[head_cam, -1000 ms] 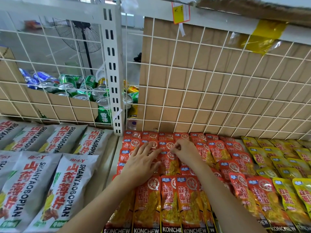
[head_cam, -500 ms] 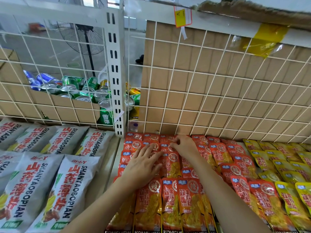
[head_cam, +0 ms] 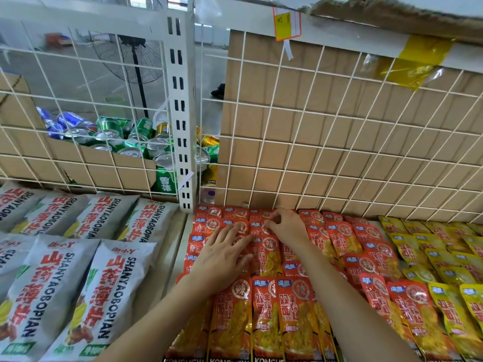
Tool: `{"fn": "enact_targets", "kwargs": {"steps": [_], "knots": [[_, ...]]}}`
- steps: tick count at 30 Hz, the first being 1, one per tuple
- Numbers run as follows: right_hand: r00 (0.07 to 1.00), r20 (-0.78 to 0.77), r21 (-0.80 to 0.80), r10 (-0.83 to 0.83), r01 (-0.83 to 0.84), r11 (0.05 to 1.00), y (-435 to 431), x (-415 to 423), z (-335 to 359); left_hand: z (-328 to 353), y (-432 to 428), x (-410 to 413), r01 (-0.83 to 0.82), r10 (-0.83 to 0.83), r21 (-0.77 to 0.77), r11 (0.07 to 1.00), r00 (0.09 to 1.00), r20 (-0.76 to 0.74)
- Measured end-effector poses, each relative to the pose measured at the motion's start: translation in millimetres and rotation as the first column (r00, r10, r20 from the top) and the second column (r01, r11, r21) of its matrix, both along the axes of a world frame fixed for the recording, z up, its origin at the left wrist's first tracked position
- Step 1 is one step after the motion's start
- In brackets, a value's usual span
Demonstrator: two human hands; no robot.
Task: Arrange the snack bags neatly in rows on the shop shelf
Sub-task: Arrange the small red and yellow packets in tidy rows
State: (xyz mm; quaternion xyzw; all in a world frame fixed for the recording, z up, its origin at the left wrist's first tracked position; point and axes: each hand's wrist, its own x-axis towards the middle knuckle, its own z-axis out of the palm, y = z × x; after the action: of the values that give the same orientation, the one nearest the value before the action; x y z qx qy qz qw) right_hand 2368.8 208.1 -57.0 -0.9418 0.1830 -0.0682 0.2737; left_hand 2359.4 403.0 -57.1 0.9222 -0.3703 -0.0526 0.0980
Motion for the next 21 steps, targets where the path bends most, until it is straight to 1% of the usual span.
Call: {"fn": "enact_targets", "kwargs": {"steps": [4,6,9,12,16,19,21], "knots": [[0.992,0.125,0.013,-0.033,0.031,0.999,2,-14,12,2,0,-1,-0.013,0.013,-0.032,0.999,1.0,-0.016],[0.989,0.149,0.017,-0.019,0.016,1.0,3,-25,23,2,1,-1,-0.02,0.018,-0.064,0.998,0.999,-0.033],[0.991,0.103,-0.005,0.087,-0.087,0.996,3,-46,37,5,1,0,-0.038,0.031,-0.118,0.992,0.998,-0.054],[0.976,0.024,-0.023,0.218,-0.217,0.976,2,-72,44,11,3,-2,-0.029,0.029,-0.203,0.979,1.0,-0.006],[0.954,-0.058,-0.04,0.293,-0.296,0.954,6,-106,46,19,5,-9,0.047,-0.04,-0.306,0.951,0.999,0.03],[0.939,-0.121,-0.093,0.322,-0.334,0.938,9,-122,39,23,2,-18,0.148,-0.149,-0.273,0.951,0.989,0.016],[0.939,-0.112,-0.108,0.325,-0.336,0.935,9,-128,33,22,-1,-23,0.208,-0.217,-0.212,0.955,0.976,-0.018]]}}
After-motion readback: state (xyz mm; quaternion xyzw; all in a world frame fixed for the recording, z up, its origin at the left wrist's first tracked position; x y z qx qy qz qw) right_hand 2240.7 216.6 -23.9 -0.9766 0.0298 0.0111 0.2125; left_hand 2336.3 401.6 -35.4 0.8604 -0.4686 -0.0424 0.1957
